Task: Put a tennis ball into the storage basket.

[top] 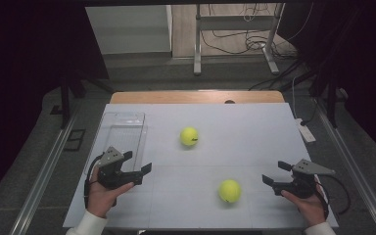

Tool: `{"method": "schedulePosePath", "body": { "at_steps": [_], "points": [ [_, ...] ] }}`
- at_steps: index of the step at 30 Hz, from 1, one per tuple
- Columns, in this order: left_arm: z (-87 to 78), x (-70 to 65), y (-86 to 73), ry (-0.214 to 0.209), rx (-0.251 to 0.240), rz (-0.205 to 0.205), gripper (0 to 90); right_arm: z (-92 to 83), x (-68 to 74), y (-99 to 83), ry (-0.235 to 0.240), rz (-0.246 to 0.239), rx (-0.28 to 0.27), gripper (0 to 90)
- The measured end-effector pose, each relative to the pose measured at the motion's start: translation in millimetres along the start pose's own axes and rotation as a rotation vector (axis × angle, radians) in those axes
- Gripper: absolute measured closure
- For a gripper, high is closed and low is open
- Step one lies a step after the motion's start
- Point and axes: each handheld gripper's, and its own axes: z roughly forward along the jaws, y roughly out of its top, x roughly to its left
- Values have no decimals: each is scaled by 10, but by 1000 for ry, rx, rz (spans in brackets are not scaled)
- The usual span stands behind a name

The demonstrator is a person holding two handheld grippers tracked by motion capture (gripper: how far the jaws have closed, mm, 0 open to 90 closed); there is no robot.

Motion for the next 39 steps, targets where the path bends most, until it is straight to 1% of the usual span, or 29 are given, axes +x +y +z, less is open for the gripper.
{"method": "schedulePosePath", "body": {
  "at_steps": [11,18,29,39],
  "points": [
    [62,-33,79,-16,8,16,136,-1,2,0,-2,-3,0,124],
    [132,-75,146,-32,22,38,131,4,-5,-7,-2,-2,1,124],
    [183,-107,201,-47,26,48,127,6,-7,-12,-1,-1,4,123],
    [254,-128,240,-55,43,55,126,9,-10,-14,-1,-2,7,124]
  ]
}}
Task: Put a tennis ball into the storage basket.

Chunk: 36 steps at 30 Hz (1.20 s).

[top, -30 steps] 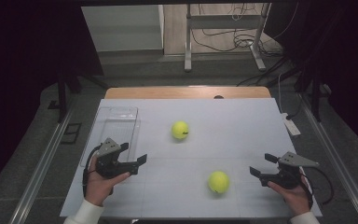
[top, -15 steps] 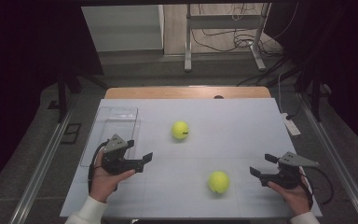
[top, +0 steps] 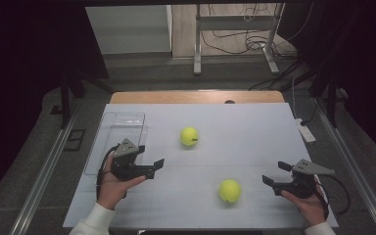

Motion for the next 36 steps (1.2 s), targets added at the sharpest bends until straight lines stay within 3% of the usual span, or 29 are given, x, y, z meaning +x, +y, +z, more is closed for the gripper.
{"method": "schedulePosePath", "body": {
  "at_steps": [36],
  "points": [
    [284,-19,168,-20,46,10,124,14,-5,-9,-7,-7,13,123]
  ]
}}
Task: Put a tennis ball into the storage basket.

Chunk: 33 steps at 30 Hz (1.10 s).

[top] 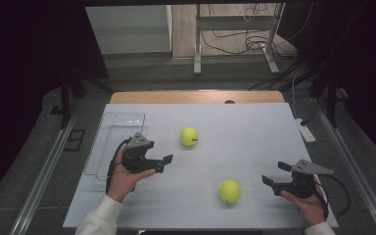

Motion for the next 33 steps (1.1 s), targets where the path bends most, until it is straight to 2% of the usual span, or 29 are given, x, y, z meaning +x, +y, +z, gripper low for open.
{"method": "schedulePosePath", "body": {
  "at_steps": [33],
  "points": [
    [263,-42,133,-27,44,8,120,7,-1,-5,-4,-3,6,123]
  ]
}}
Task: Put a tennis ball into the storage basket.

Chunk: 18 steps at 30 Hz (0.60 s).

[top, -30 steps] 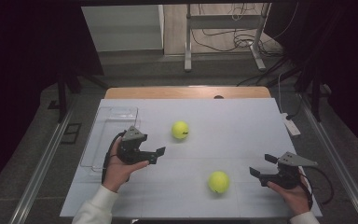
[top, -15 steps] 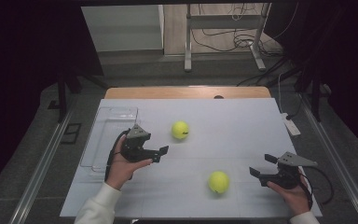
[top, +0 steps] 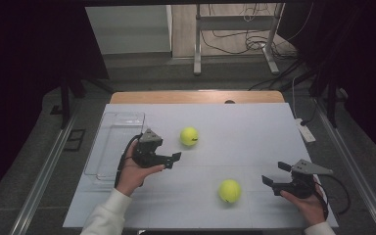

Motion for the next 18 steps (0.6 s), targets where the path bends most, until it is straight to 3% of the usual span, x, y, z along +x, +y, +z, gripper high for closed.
{"method": "schedulePosePath", "body": {
  "at_steps": [18],
  "points": [
    [138,-45,70,-12,14,4,119,-1,-3,-1,-2,2,0,123]
  ]
}}
